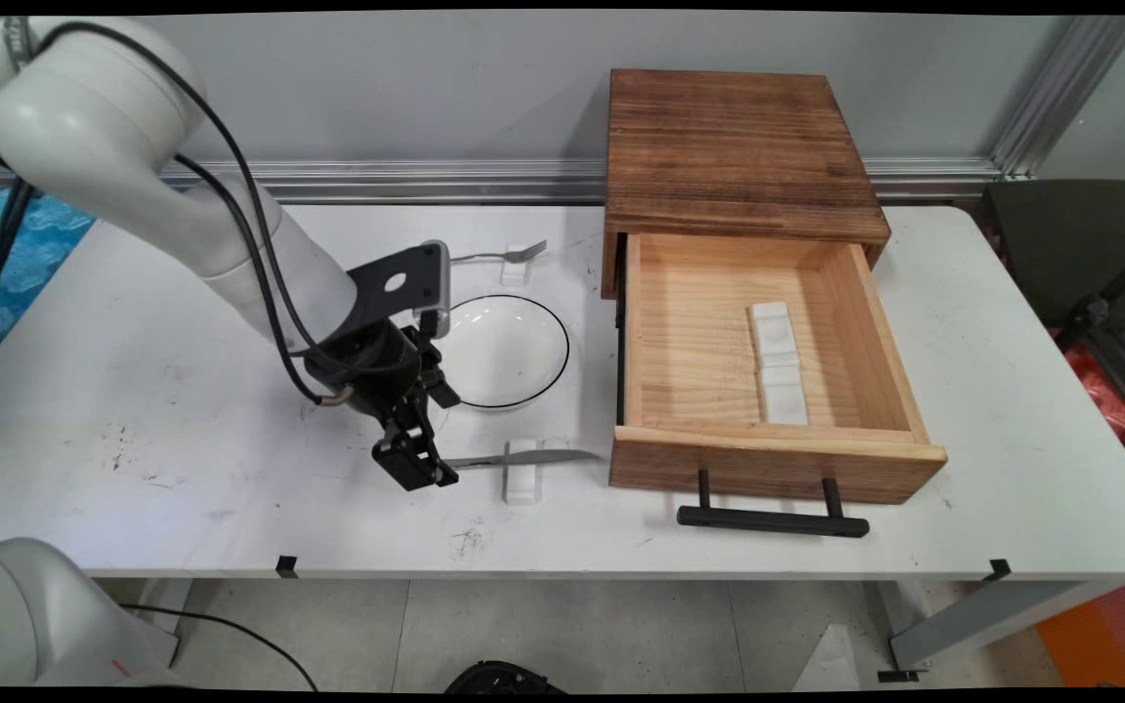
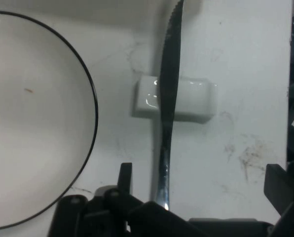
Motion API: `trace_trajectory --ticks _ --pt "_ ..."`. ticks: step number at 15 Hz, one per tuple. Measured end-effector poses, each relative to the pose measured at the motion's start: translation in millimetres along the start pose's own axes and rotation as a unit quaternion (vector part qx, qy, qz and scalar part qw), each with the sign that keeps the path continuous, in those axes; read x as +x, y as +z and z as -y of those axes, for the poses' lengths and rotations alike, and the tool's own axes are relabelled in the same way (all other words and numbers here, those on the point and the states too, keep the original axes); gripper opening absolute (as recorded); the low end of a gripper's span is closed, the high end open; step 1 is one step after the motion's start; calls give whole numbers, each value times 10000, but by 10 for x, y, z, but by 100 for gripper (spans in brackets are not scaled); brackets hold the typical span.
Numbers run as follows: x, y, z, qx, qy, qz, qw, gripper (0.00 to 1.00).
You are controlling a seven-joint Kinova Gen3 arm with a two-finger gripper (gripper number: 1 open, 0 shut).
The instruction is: Pick up the knife from the right of the white plate
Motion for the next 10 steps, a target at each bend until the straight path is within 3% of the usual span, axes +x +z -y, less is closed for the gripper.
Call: trace_trajectory --ticks 10 --pt "-91 263 39 94 138 -111 9998 100"
